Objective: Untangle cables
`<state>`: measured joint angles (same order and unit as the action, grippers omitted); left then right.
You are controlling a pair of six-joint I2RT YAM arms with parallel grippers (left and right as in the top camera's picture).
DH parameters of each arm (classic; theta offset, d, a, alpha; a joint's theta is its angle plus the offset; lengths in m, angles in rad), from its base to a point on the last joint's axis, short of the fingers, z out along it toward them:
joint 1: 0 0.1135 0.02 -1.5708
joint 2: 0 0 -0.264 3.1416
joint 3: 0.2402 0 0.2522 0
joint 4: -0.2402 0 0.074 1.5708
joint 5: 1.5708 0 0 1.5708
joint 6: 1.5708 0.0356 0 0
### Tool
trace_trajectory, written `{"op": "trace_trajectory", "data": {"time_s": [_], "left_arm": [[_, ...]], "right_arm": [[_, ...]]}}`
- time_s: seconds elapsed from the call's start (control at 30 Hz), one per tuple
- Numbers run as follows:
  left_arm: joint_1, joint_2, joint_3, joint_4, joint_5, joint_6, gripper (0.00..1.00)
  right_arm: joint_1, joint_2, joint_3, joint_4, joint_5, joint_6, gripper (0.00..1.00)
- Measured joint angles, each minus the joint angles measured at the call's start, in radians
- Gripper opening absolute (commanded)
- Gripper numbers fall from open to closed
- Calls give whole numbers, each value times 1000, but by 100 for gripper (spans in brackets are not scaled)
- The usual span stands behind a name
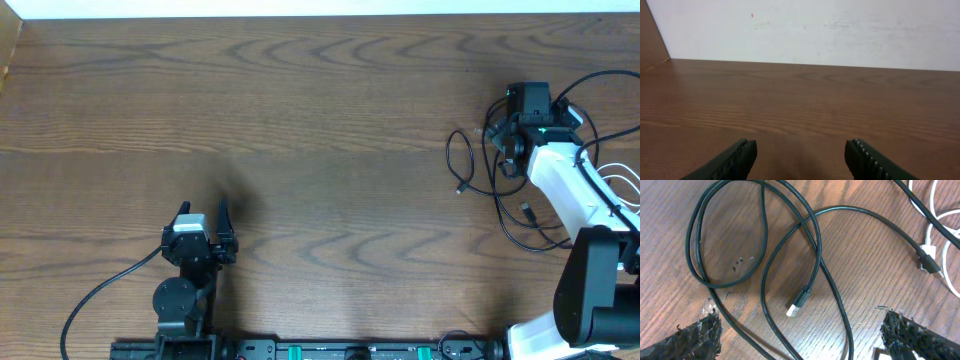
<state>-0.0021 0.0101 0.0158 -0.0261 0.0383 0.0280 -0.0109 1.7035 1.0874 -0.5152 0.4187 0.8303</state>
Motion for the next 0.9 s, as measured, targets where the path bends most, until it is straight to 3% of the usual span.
{"op": "trace_trajectory", "data": {"time_s": [0.23,0.57,0.9], "left_arm": [[0,0,0,0,0,0,63],[0,0,0,0,0,0,63],[0,0,0,0,0,0,63]], "right_arm": [[27,-77,0,-1,0,0,99],[190,-321,0,0,0,0,99],[258,-399,0,0,0,0,99]]}}
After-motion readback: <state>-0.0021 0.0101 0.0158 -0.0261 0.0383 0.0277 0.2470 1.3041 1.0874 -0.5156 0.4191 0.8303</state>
